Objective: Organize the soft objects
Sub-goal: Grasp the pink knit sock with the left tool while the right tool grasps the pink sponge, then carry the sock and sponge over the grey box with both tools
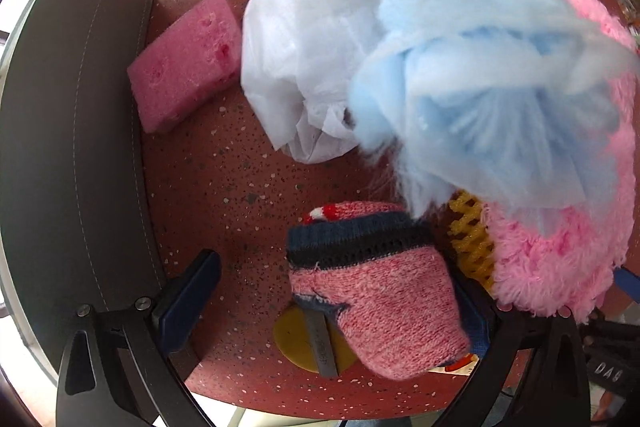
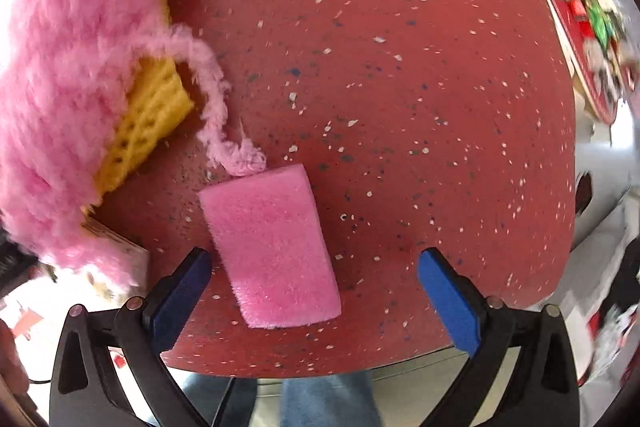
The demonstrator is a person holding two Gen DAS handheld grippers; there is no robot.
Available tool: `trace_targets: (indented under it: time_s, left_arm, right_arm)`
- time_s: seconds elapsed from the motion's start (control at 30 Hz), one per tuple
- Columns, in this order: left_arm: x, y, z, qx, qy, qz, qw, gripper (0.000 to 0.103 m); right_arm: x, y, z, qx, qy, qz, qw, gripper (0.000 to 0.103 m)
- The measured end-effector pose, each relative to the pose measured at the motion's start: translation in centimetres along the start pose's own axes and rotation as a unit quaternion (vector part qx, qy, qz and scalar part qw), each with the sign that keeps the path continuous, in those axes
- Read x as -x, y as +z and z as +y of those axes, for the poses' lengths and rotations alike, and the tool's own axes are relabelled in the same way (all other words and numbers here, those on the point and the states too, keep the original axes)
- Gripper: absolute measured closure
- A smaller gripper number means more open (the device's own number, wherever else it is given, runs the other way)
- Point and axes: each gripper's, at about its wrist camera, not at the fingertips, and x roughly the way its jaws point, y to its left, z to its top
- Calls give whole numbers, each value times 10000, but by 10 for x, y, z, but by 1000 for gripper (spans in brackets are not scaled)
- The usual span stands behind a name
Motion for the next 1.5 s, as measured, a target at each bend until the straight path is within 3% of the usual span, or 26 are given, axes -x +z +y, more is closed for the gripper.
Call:
trace_targets:
  time_s: [0.17,0.4,0.53,0.73,0.8,0.93,0.97,1.07,1.23,1.5]
  left_arm:
    - [-11,8,10,135,-468,72,9988,0]
    - [-16,11,9,136,-488,-23,9987,0]
    - [-23,-13,15,148,-483,-129,9986,0]
    - [-28,-15,17,172,-305,53,9994,0]
    - [-22,-18,16,62,-228,-35,9997,7]
    - [-9,-20,16,5,-490,-32,9988,48]
    - [-6,-21,15,-40,-478,-51,9988,56]
    - [2,-25,12,-193,-436,-123,9988,65]
    - [21,-33,18,-204,-462,-213,9985,65]
    - [55,-54,36,-58,-689,-361,9970,65]
  right_arm:
    - [-6,5,-4,-200,313,125,9992,0]
    - [-8,9,-8,-199,327,176,9991,0]
    - [-10,11,-25,-201,334,201,9990,0]
    - [-10,10,-26,-183,320,132,9992,0]
    - [-9,10,-24,-113,282,171,9994,3]
    - [-1,6,-23,-71,269,91,9996,20]
    - [3,5,-23,-64,272,42,9996,29]
    - [10,3,-21,10,276,-54,9996,56]
    - [16,1,-20,-1,207,-6,9998,56]
    - [32,-12,-35,-373,470,50,9982,55]
